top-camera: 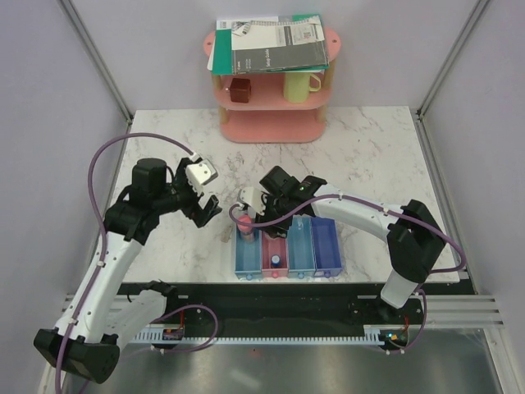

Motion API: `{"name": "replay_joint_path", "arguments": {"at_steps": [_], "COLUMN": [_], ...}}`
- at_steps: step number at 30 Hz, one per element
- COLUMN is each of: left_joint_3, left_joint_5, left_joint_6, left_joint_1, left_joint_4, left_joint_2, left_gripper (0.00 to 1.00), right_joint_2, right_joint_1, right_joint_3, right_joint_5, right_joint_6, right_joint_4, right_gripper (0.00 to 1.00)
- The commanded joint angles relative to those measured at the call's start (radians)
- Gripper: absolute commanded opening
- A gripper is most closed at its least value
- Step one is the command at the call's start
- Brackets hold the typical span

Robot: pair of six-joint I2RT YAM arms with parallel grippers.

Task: Sort the stationery into containers
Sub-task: Place the stationery in the storage box.

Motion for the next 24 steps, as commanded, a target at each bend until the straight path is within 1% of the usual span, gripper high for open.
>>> {"name": "replay_joint_path", "arguments": {"at_steps": [1, 4, 14, 19, 22, 23, 24], "left_joint_3": [-0.051, -0.096, -0.199, -0.26, -0.274, -0.274, -0.271], "left_joint_5": [0.041, 0.05, 0.055, 0.05, 0.071, 0.074, 0.073], "left_joint_6": [-0.003, 0.005, 0.029, 0.055, 0.101, 0.118, 0.132], "left_joint_1": [0.004, 0.004, 0.004, 0.004, 0.004, 0.004, 0.004], "left_joint_4": [0.019, 0.025, 0.06, 0.06, 0.057, 0.051, 0.044], "left_joint_2": [-0.027, -0.032, -0.015, 0.034, 0.077, 0.094, 0.133], "left_gripper": [1.0, 1.0, 0.98, 0.96, 0.96, 0.95, 0.95], "right_joint_2": [-0.021, -0.021, -0.052, -0.118, -0.162, -0.179, -0.188], "right_joint_1": [0.004, 0.005, 0.004, -0.007, -0.045, -0.079, -0.096], "right_joint_3": [0.016, 0.015, 0.024, 0.071, 0.13, 0.139, 0.153], "right_joint_5": [0.016, 0.019, 0.037, 0.111, 0.133, 0.131, 0.128], "right_joint_6": [-0.012, -0.012, -0.002, -0.031, -0.048, -0.048, -0.056], "right_joint_4": [0.011, 0.011, 0.007, -0.016, -0.045, -0.05, -0.05], "right_gripper": [0.62, 0.74, 0.79, 0.81, 0.81, 0.81, 0.81]}}
